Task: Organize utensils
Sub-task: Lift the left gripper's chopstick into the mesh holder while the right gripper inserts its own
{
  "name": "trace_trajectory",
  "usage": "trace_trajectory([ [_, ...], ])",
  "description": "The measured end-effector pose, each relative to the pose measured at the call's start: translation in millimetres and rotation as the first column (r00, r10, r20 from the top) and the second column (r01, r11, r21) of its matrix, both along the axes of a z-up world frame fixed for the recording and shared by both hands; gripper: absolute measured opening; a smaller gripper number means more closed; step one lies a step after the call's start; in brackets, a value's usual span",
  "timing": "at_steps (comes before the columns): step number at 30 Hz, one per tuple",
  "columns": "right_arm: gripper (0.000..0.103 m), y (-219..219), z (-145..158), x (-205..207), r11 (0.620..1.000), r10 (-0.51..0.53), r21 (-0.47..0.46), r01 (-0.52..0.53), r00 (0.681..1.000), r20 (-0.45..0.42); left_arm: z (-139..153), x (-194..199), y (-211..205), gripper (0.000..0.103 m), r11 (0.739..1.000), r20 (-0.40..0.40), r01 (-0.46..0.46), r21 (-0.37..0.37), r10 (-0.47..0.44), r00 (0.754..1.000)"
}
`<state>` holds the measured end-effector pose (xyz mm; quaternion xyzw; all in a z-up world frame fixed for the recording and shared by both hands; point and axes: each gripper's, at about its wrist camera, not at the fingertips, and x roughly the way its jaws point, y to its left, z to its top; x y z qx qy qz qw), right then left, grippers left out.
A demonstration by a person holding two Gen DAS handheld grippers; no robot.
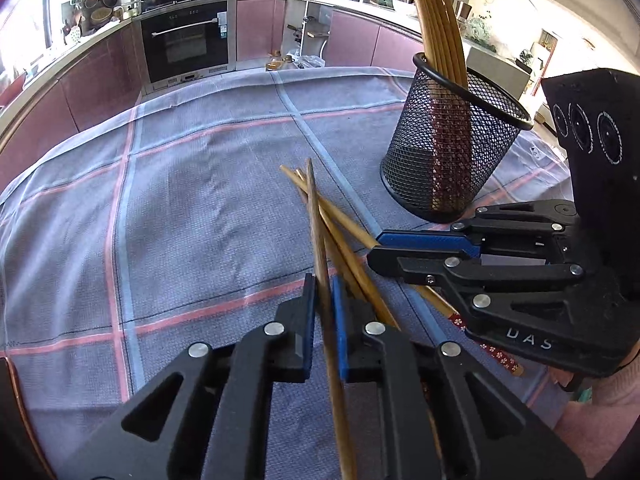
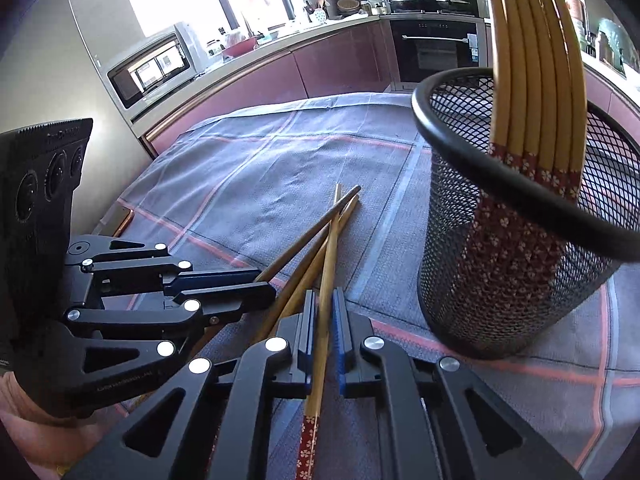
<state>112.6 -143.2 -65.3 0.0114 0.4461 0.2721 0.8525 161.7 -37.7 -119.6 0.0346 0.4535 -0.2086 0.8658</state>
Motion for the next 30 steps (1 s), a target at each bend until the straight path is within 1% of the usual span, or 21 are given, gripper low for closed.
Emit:
trace_trajectory([
  [7,0.006,-14,9,-11,0.999,-0.020,0.042,0.019,0.999,0.028,13,-9,2,0.007,0.999,0.028,-0.002,-0.036,0.003,1.000],
  [13,0.006,-30,29,-28,0.996,-0.033,0.089,0.025,0.996,0.089,40,-23,7,0.007,0.997,0.089,0.007,-0.083,0.001,0.996],
  [17,0.006,-40,44,-39,0.993,-0.042,0.112,0.027,0.990,0.133,60,-32,9,0.007,0.992,0.128,0.029,-0.119,-0.014,0.992],
  [23,0.006,-56,60,-50,0.989,-0.066,0.143,0.040,0.981,0.181,86,-49,14,0.007,0.983,0.166,0.068,-0.170,-0.040,0.985],
  [30,0.006,-68,71,-56,0.985,-0.093,0.162,0.058,0.972,0.218,105,-56,17,0.007,0.972,0.189,0.084,-0.218,-0.043,0.981],
])
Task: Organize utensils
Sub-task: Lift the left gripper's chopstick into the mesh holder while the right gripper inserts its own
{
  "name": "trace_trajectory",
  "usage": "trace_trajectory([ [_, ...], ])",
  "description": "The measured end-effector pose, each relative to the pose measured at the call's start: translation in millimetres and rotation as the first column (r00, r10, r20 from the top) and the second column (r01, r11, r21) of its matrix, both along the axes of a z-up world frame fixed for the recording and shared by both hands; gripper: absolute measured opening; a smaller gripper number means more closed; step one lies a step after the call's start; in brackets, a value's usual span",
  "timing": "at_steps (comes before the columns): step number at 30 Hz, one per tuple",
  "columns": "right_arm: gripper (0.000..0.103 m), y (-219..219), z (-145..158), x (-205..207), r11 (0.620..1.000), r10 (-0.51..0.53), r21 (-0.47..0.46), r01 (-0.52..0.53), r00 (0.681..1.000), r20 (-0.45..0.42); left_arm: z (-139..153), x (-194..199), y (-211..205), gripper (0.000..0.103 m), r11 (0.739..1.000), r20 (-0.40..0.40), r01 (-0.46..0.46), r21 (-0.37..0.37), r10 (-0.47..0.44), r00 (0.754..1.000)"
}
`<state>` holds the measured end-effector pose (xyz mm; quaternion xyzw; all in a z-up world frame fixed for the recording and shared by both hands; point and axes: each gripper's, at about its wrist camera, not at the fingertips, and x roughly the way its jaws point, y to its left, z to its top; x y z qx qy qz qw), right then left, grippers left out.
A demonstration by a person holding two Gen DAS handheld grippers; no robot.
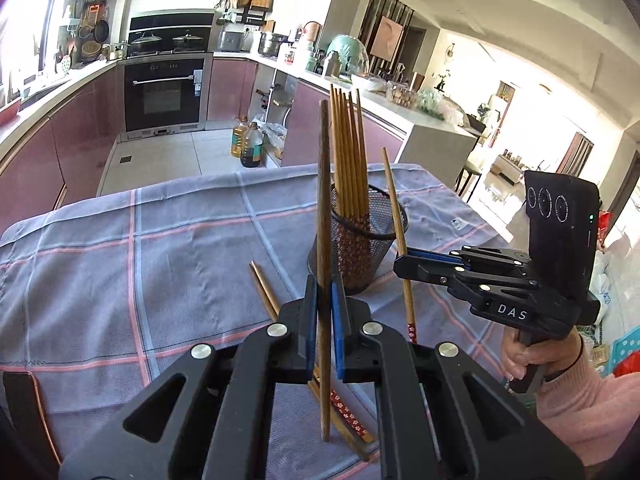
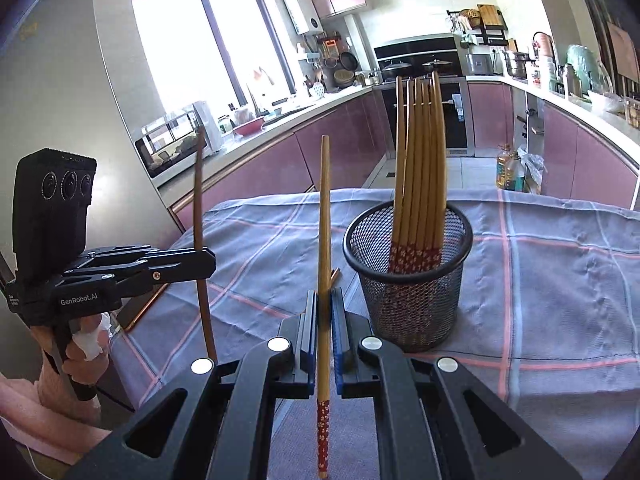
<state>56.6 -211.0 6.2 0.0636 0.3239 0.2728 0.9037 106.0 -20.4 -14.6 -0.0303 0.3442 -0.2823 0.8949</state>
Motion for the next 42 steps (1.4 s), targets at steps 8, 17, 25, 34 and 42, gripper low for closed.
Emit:
trace_trajectory([
  [8,0.006,-9,16,1,1.000,-0.014,0.014,0.013,0.999,0.048,19,-3,-4,0.007,0.999,0.032,0.013,-0.049,-0.012,0.999],
  [17,0.006,-14,43,5,1.000,-0.024,0.022,0.021,0.991,0.130,37,10,-16,0.007,0.997,0.054,0.010,-0.080,-0.006,0.999],
  [25,0.006,-16,68,9,1.000,-0.020,0.009,0.018,0.980,0.197,53,20,-27,0.007,0.995,0.084,0.014,-0.097,-0.006,0.996],
  [34,0.006,-24,90,14,0.999,-0.035,0.008,0.034,0.967,0.252,80,25,-38,0.007,0.994,0.139,0.017,-0.105,-0.002,0.990],
  [42,0.006,-31,101,21,0.998,-0.057,0.007,0.058,0.958,0.280,102,27,-49,0.007,0.994,0.187,0.021,-0.105,-0.001,0.982],
])
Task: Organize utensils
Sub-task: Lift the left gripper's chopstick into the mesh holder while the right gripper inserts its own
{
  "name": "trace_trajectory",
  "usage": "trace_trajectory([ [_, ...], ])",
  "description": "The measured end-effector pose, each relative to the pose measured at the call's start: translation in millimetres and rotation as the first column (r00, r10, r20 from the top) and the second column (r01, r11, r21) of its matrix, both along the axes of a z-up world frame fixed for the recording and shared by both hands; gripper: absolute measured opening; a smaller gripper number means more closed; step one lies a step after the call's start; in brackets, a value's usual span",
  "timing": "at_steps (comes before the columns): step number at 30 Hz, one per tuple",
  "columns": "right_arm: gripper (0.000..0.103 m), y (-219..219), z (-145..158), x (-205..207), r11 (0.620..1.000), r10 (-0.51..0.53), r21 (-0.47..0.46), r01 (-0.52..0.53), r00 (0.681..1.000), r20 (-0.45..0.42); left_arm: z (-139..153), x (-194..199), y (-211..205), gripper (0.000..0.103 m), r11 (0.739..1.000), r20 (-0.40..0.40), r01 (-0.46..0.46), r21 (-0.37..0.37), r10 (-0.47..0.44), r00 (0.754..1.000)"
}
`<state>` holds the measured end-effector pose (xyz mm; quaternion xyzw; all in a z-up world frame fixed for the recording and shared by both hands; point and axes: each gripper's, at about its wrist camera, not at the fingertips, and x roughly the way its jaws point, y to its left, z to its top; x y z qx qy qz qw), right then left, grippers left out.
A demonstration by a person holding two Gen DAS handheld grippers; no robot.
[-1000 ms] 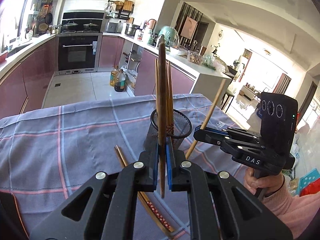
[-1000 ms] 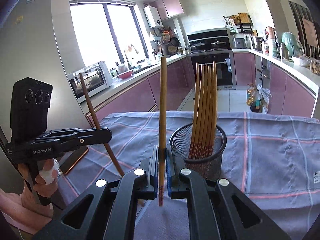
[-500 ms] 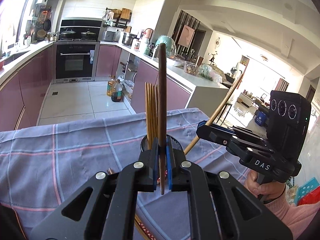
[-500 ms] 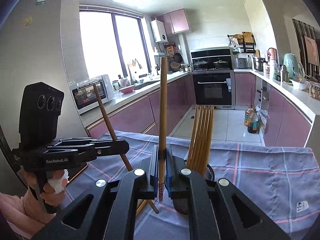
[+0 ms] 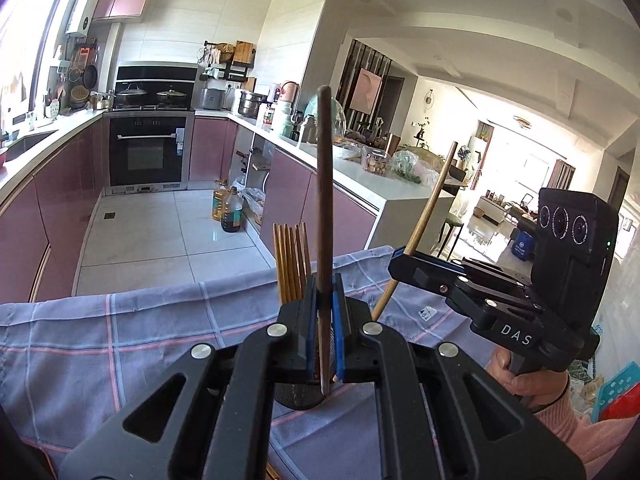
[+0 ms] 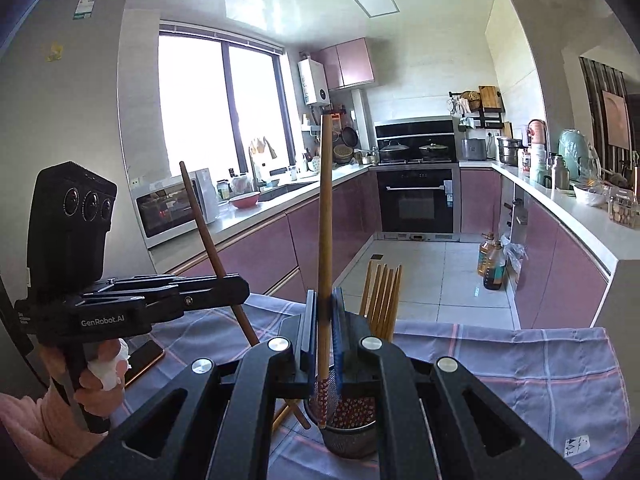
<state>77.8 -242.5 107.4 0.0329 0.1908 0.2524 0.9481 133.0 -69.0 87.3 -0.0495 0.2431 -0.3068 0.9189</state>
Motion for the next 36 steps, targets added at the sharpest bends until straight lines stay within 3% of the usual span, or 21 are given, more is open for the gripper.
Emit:
trace_trajectory([
  [12,0.006,1,-2,12,1.000,-0.018,-0.004,0.018,1.000,-0.005,10,11,-13,0.007,1.000,0.012,-0.017,0.009,0.017,1.000],
  [36,0.006,9,-31,31,0.999,-0.031,-0.045,0.027,0.994,-0.106,-27,38,-33,0.007,0.991,-0.053,-0.027,0.130,0.034,0.998],
])
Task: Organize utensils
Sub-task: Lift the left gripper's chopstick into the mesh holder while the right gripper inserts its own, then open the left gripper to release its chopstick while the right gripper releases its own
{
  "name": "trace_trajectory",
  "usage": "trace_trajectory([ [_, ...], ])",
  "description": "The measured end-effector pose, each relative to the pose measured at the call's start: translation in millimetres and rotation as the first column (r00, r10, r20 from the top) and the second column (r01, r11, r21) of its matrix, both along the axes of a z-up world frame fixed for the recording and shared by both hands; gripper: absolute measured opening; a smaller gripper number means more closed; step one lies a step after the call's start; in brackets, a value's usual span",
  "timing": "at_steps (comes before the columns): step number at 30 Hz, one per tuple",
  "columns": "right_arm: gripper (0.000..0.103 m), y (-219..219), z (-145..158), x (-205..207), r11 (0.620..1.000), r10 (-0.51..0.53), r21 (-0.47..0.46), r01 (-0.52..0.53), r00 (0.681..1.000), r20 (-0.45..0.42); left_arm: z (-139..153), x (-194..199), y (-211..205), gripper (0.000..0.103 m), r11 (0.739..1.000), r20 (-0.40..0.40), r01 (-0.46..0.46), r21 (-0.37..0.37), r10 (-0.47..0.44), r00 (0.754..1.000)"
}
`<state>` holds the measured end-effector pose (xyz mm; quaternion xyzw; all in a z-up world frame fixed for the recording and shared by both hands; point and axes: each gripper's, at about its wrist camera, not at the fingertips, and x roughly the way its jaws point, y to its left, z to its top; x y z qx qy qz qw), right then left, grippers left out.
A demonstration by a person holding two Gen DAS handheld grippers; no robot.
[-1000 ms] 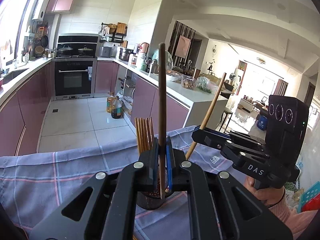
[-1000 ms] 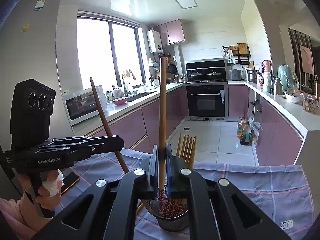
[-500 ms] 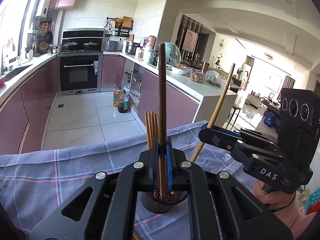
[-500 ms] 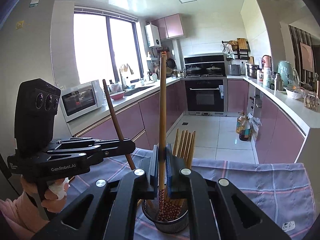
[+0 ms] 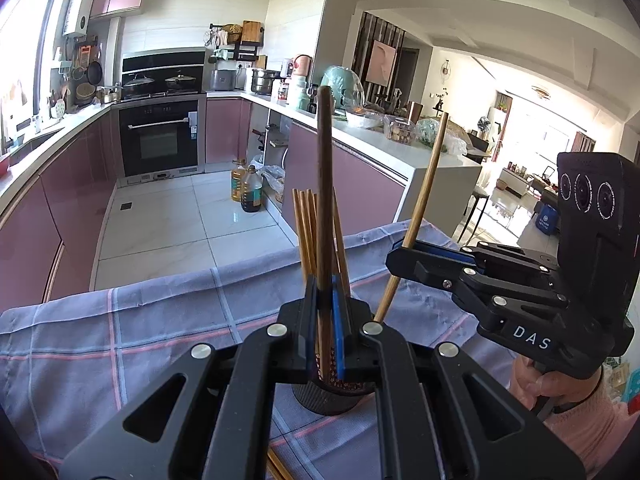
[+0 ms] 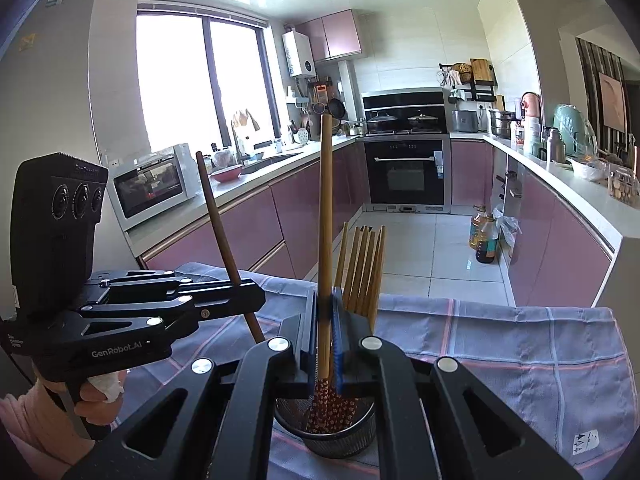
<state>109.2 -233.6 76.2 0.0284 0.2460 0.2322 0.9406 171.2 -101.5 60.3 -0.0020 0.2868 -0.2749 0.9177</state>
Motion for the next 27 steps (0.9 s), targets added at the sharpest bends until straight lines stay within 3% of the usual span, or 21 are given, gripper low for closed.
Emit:
trace_trajectory([
  [14,0.006,1,-28,17,1.000,0.000,-0.007,0.000,0.995,-0.096,-26,6,-10,0.007,0.995,-0.058,0.049,0.089,-0.044,0.997],
  [27,0.007,-3,-39,29,1.000,-0.027,0.008,0.028,0.990,-0.137,-41,32,-18,0.010,0.995,-0.120,0.026,0.097,-0.014,0.993],
])
